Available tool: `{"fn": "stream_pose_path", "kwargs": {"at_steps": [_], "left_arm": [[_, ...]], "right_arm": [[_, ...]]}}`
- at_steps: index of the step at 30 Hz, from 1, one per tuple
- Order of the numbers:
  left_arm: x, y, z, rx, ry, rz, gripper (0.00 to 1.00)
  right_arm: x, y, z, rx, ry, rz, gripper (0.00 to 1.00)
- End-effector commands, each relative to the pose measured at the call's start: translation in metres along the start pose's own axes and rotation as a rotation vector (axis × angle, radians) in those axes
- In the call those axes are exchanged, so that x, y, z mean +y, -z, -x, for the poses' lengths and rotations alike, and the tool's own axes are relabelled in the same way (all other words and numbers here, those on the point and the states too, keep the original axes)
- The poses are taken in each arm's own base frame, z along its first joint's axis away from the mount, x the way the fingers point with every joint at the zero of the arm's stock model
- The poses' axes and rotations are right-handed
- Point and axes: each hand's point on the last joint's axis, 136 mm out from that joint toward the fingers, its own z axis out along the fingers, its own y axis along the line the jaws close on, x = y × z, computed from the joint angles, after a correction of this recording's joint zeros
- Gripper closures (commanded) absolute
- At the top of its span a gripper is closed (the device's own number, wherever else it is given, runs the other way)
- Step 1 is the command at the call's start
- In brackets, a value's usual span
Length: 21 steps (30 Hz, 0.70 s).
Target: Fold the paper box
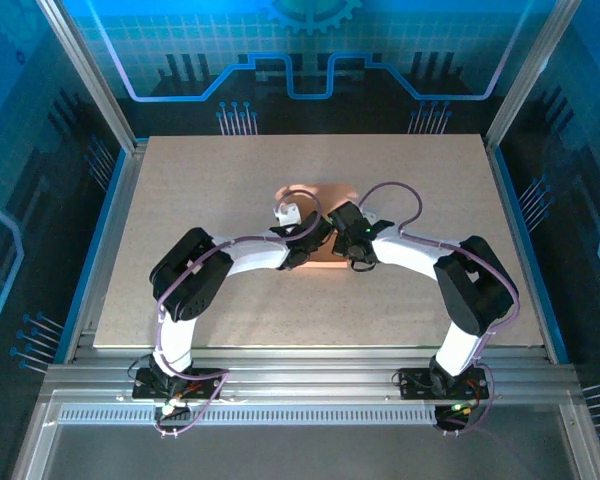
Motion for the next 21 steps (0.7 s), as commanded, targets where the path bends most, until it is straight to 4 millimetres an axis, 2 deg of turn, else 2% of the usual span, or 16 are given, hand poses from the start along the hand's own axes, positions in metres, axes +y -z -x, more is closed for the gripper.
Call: {"fn": "stream_pose_path", "kwargs": {"at_steps": [1,3,4,6,7,8,10,13,15,17,21], "left_arm": [[-0.007,0.030,0.028,-0.096,0.016,-0.087,0.63],[0.000,0.033,0.033,-0.100,0.025,-0.093,0.61],[0.003,0.034,0.035,-0.101,0.028,-0.094,0.54],[0.005,0.043,0.042,-0.120,0.027,-0.110,0.51],[0.006,0.049,0.046,-0.130,0.029,-0.122,0.43],[0.006,0.053,0.049,-0.137,0.031,-0.133,0.41],[0.008,0.065,0.057,-0.154,0.041,-0.151,0.28],[0.014,0.077,0.068,-0.174,0.048,-0.147,0.01],[0.026,0.083,0.069,-0.150,0.081,-0.119,0.01],[0.048,0.088,0.069,-0.131,0.160,-0.039,0.01],[0.075,0.090,0.059,-0.021,0.275,0.028,0.01]], "right_arm": [[-0.004,0.000,-0.004,-0.036,-0.017,-0.017,1.00],[-0.008,0.001,-0.002,-0.040,-0.021,-0.020,1.00],[-0.009,0.000,-0.001,-0.044,-0.021,-0.021,1.00],[-0.011,0.000,0.000,-0.046,-0.023,-0.022,1.00],[-0.012,0.000,0.000,-0.046,-0.023,-0.024,1.00],[-0.013,0.000,0.000,-0.046,-0.020,-0.025,1.00],[-0.013,0.000,0.001,-0.049,-0.019,-0.026,1.00],[-0.013,-0.001,0.002,-0.052,-0.015,-0.025,1.00],[-0.011,0.000,0.003,-0.057,-0.012,-0.014,1.00],[-0.011,0.000,0.003,-0.059,-0.010,-0.007,1.00],[-0.009,-0.001,0.003,-0.054,-0.002,0.001,1.00]]}}
